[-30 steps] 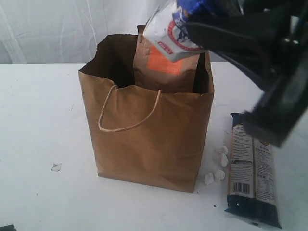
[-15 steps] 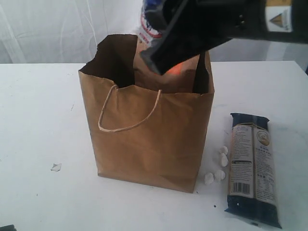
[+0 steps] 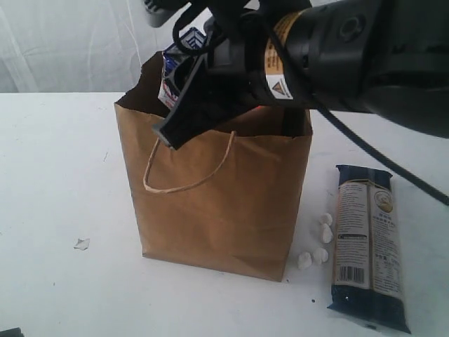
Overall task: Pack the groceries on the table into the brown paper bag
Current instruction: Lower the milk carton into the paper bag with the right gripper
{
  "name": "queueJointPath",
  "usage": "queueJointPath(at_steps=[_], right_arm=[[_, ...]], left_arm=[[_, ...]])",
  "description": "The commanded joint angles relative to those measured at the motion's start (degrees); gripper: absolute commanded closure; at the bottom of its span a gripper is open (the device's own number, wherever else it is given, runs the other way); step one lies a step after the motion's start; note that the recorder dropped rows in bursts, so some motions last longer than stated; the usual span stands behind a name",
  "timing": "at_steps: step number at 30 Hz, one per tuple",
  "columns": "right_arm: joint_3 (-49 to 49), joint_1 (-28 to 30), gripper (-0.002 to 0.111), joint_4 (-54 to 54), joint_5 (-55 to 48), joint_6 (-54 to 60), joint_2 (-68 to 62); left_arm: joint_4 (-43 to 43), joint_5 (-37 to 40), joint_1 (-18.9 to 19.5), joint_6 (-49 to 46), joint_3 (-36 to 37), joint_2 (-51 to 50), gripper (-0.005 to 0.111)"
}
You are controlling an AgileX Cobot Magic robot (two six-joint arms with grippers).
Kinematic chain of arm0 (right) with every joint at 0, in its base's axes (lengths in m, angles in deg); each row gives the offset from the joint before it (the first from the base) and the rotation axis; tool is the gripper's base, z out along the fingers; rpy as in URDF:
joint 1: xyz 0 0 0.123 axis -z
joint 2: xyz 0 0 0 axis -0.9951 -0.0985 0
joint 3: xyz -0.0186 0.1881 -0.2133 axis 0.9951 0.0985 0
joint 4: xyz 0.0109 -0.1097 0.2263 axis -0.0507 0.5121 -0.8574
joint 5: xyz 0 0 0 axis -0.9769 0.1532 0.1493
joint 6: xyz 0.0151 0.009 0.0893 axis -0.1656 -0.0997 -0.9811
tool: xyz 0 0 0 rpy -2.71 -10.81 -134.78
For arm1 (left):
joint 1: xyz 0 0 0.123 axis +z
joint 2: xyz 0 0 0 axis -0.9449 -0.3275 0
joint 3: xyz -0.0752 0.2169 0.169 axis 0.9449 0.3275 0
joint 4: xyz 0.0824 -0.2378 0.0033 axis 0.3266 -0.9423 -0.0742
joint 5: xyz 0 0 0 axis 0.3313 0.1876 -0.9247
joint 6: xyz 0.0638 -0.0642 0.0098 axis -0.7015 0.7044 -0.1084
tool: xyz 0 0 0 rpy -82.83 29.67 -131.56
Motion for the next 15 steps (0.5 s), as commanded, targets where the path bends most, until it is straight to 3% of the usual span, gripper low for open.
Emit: queueJointPath(at_steps=[1,15], right_arm=[[-0.6,0.8,0.108,-0.2,2.2,-1.4,0.4],[-0.4,0.8,0.108,-2.6,0.4,-1.3,0.4]], left_arm=[[-0.4,0.3,0.0,0.1,0.2,0.3,0.107],[-0.4,0.3,0.0,0.1,0.2,0.3,0.107]])
